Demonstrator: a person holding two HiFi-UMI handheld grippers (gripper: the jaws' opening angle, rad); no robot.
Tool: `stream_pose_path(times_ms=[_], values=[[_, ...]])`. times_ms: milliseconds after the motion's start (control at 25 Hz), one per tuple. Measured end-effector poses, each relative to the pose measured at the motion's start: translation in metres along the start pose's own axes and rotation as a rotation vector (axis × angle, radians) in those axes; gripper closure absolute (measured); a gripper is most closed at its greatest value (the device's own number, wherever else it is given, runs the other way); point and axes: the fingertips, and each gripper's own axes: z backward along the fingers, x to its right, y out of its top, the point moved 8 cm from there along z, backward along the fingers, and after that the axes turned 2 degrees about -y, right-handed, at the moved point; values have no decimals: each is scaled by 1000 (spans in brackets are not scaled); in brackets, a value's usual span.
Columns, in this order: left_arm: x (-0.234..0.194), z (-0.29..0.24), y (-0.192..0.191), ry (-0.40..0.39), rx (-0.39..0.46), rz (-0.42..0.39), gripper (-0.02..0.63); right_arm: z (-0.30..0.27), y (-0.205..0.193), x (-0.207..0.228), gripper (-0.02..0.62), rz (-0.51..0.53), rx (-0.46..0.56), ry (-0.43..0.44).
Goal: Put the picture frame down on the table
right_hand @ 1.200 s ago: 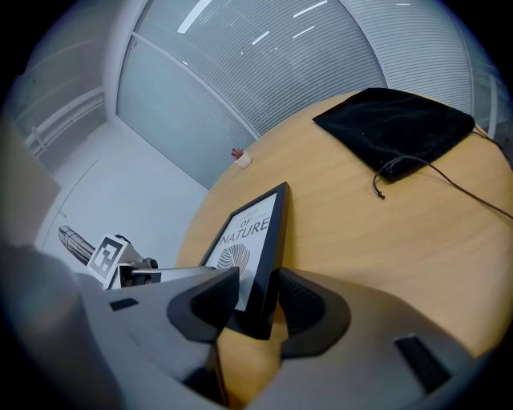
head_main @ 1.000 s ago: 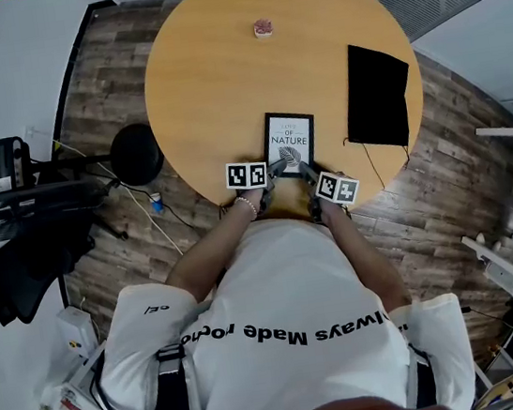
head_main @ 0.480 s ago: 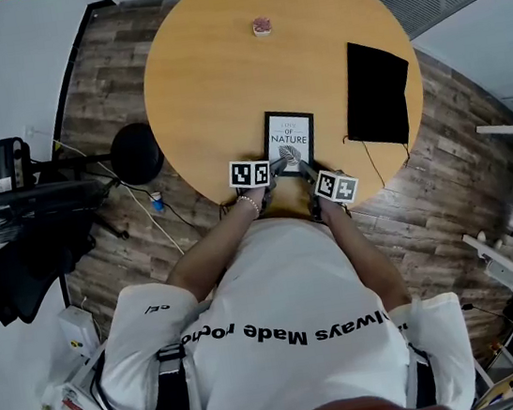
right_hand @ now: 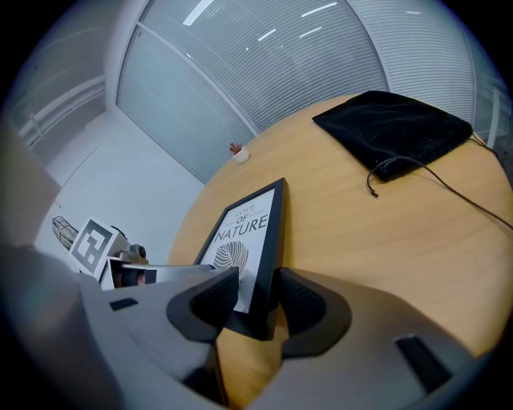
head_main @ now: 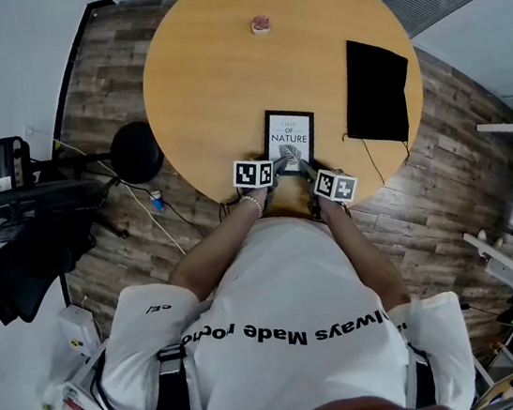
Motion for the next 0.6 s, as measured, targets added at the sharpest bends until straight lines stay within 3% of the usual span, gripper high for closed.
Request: stream_pose_path(times_ms=[600], values=[[3,-3,0,47,-21,-43,345,-1,-1,2,419,15,-2,-29]])
